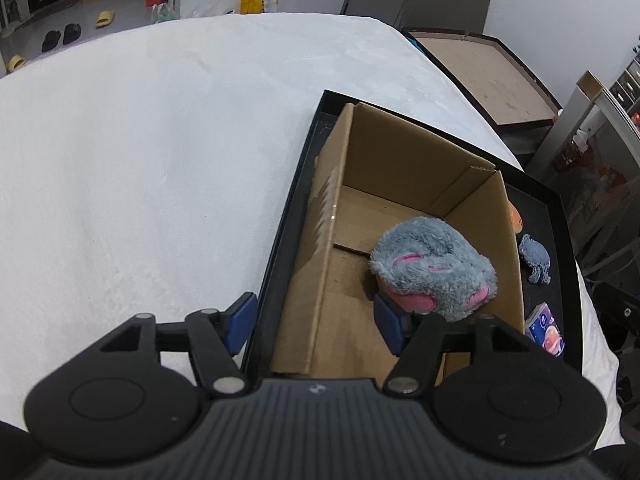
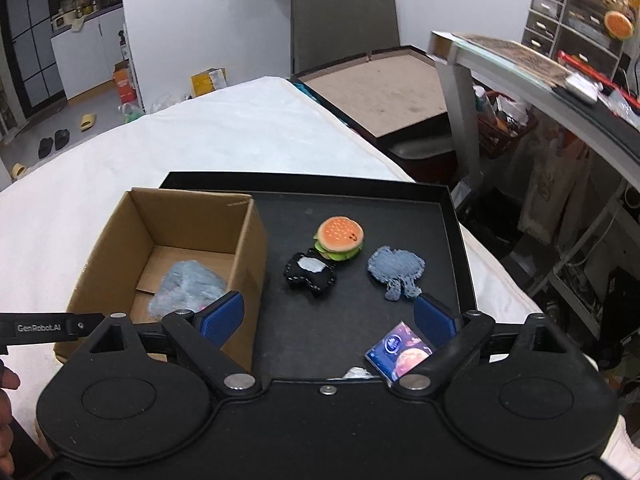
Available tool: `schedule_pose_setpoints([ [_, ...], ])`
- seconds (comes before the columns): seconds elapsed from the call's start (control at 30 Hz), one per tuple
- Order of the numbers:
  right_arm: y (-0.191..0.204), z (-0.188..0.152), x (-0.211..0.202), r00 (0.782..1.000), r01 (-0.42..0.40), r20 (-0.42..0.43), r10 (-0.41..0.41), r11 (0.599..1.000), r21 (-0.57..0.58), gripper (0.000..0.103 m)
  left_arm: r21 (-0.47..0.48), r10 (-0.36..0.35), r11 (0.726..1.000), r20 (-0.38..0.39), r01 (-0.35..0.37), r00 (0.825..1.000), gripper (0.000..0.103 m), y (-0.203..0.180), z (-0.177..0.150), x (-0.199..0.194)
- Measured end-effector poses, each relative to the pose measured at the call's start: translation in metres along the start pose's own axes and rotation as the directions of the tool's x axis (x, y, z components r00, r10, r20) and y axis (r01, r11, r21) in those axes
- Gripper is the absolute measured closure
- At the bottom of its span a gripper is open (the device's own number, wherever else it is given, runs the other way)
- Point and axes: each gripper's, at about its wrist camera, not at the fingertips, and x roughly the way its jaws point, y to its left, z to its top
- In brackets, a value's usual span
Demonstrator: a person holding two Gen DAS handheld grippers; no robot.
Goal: Organize soft objects
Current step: 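Carry the mouse into the cardboard box and open the right gripper, then move the right gripper to the purple tissue pack and grasp it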
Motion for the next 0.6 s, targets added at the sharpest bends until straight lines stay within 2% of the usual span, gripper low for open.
schedule_pose_setpoints([
  [0.27, -0.024, -0.014, 0.016, 0.999, 0.0, -0.044, 0.003, 0.999, 0.051, 0.011, 0.068, 0.02, 0.997, 0.006, -0.021, 1.0, 0.031, -0.016, -0.002, 0.001],
  [0.6, -0.055, -0.035, 0.045, 0.992, 0.007, -0.129, 0.01, 0.992, 0.128, 0.01, 0.164, 0.088, 0.982, 0.043, -0.093, 0.995, 0.03, -0.035, -0.006, 0.004],
])
